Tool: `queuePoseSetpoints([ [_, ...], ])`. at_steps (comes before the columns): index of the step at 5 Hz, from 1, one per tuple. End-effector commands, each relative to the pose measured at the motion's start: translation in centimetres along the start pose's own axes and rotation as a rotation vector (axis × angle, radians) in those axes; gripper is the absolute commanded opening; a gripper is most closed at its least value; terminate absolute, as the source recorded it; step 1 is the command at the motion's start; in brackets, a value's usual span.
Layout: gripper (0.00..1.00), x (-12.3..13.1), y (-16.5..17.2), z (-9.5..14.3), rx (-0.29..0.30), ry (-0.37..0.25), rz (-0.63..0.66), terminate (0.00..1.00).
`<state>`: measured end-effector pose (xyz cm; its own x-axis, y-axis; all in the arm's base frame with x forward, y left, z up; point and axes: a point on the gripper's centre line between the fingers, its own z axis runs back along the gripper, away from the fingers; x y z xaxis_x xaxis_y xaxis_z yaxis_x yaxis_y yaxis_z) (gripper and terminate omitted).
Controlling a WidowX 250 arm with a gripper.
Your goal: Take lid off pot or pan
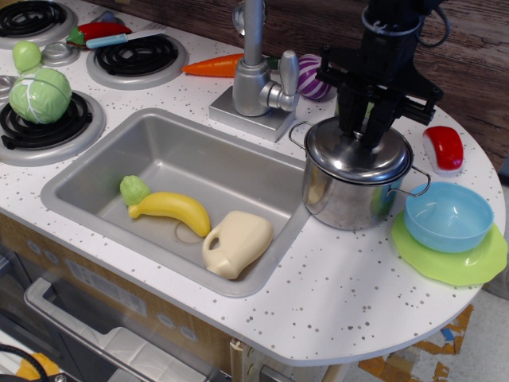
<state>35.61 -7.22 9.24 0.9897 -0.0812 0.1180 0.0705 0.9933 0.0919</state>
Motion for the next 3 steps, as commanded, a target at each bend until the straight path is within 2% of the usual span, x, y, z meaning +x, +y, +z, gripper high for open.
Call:
queuePoseSetpoints([
  [1,0.0,-1.2,-0.5,5.4,0.029,-0.016,0.069,0.0],
  [2,0.0,-4.1,-0.3,4.3,0.001,-0.003,0.131,0.0],
  [3,0.0,-6.8,-0.6,2.5,-0.027,-0.015,0.175,0.0],
])
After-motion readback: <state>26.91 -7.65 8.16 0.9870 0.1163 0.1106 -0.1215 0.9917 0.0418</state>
